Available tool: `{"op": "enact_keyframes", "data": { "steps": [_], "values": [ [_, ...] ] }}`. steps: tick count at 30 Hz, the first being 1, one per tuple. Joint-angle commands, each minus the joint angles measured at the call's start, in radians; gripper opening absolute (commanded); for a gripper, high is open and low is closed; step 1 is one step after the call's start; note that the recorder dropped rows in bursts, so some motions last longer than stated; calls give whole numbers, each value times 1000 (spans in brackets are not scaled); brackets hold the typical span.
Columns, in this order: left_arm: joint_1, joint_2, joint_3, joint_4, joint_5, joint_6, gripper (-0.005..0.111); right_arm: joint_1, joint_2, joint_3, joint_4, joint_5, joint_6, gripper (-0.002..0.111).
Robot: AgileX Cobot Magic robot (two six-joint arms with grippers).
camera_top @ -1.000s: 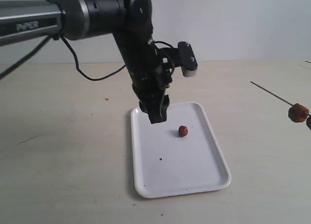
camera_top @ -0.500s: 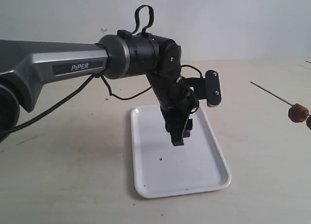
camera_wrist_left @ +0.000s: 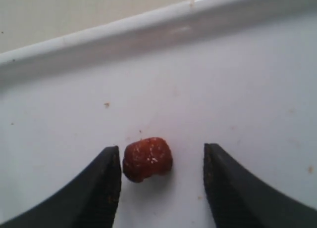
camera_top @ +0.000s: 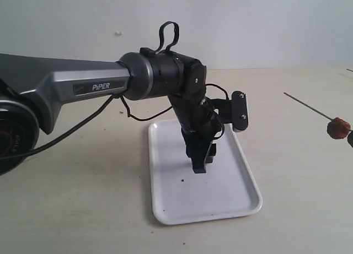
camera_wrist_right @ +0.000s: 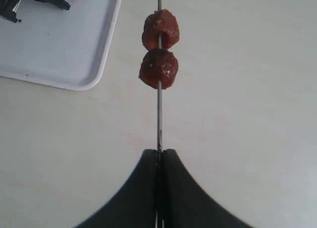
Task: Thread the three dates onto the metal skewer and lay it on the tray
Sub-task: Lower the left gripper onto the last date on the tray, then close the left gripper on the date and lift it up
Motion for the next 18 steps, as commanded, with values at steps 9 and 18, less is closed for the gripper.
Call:
{"op": "enact_keyframes", "data": {
  "steps": [9, 18],
  "values": [
    [-2, 19, -1, 0, -14, -11, 36, -3, -8, -5, -1, -5, -9, 0],
    [-2, 9, -1, 0, -60, -5, 27, -3, -8, -5, -3, -2, -9, 0]
  ]
}}
